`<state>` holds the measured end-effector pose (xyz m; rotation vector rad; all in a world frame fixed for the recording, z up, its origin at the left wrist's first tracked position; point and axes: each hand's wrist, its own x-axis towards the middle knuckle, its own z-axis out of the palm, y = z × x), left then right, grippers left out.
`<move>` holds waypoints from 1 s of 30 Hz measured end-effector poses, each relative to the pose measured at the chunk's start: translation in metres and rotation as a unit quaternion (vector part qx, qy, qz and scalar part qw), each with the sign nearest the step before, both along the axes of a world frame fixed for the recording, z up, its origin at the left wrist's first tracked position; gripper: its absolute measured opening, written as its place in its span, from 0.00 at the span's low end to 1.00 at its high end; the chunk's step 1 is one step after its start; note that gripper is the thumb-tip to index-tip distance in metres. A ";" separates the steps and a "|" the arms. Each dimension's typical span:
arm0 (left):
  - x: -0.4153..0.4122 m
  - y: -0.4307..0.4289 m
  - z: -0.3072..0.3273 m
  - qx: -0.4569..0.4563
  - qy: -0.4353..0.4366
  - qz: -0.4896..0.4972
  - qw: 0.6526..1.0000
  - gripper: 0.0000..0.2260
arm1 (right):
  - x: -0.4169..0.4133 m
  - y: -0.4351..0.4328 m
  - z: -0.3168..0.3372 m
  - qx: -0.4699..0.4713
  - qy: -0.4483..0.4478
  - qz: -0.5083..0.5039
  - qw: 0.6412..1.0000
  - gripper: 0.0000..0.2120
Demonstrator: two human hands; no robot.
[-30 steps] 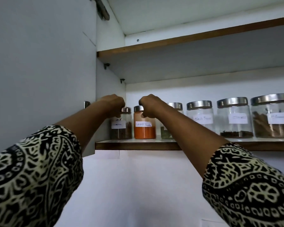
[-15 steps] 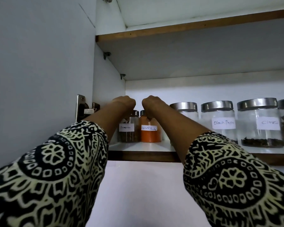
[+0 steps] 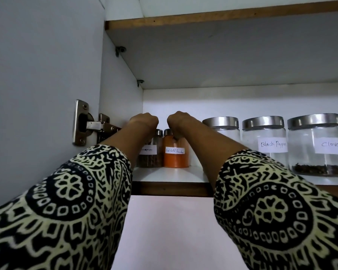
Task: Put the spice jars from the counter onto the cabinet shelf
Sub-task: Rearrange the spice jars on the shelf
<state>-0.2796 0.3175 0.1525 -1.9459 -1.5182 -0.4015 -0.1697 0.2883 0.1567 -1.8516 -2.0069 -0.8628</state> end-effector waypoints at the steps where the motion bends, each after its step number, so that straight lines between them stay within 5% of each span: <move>1: -0.001 -0.001 0.000 0.002 -0.002 -0.001 1.000 0.13 | 0.000 -0.001 0.000 0.001 0.000 -0.001 1.000 0.17; 13: 0.016 -0.059 0.000 0.057 -0.042 -0.004 0.997 0.25 | -0.007 -0.065 0.019 0.020 -0.003 -0.001 1.000 0.24; 18: 0.031 -0.107 0.001 0.055 -0.133 -0.173 0.974 0.21 | 0.036 -0.129 0.026 0.070 0.046 0.034 0.996 0.26; 22: 0.058 -0.149 -0.004 0.030 -0.122 -0.304 0.944 0.21 | 0.088 -0.174 0.019 0.048 0.100 0.026 0.993 0.24; 30: 0.097 -0.147 -0.014 -0.005 -0.063 -0.239 0.969 0.25 | 0.142 -0.190 -0.004 -0.040 0.081 -0.011 0.996 0.30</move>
